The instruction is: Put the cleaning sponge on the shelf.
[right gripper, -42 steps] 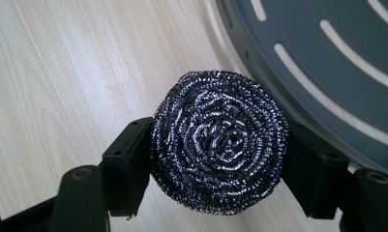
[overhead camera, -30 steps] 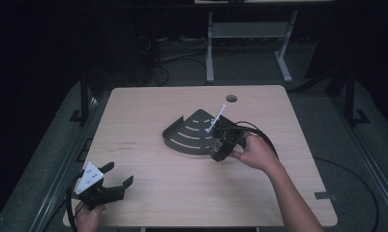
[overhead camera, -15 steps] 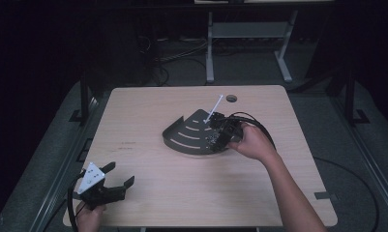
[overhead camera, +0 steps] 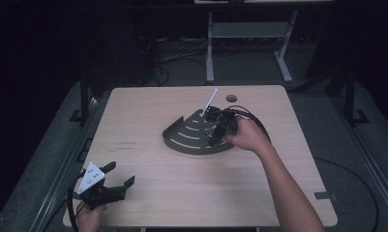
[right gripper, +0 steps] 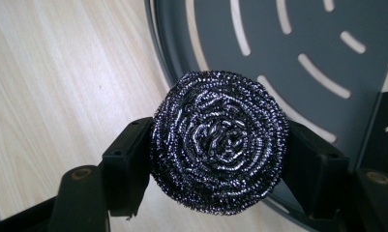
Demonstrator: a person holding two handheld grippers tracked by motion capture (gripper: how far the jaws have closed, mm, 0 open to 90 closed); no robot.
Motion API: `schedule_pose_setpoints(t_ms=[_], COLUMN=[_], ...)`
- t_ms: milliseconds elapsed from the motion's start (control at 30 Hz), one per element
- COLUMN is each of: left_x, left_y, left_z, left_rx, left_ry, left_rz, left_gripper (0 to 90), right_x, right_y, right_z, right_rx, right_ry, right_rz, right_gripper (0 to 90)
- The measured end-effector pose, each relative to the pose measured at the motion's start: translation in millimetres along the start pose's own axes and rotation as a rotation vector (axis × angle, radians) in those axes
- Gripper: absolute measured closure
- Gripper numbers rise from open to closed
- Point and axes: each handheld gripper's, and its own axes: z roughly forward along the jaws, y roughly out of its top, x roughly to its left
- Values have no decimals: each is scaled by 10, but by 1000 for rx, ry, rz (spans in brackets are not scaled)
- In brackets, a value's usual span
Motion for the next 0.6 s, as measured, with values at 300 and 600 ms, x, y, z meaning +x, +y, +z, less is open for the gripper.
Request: schedule_pose_setpoints(t_ms=[300, 600], left_x=[3, 5], left_y=[-2, 5], left_z=[-1, -3], left_rx=[-4, -10], left_ry=[-1, -1], left_rz=[1, -3], left_gripper=[132, 132], right_x=[-143, -219], right_y=[155, 257], right_z=[-49, 6], right_rx=[-15, 5], right_ry=[14, -5], right_rz=[31, 48], right_gripper=[312, 312])
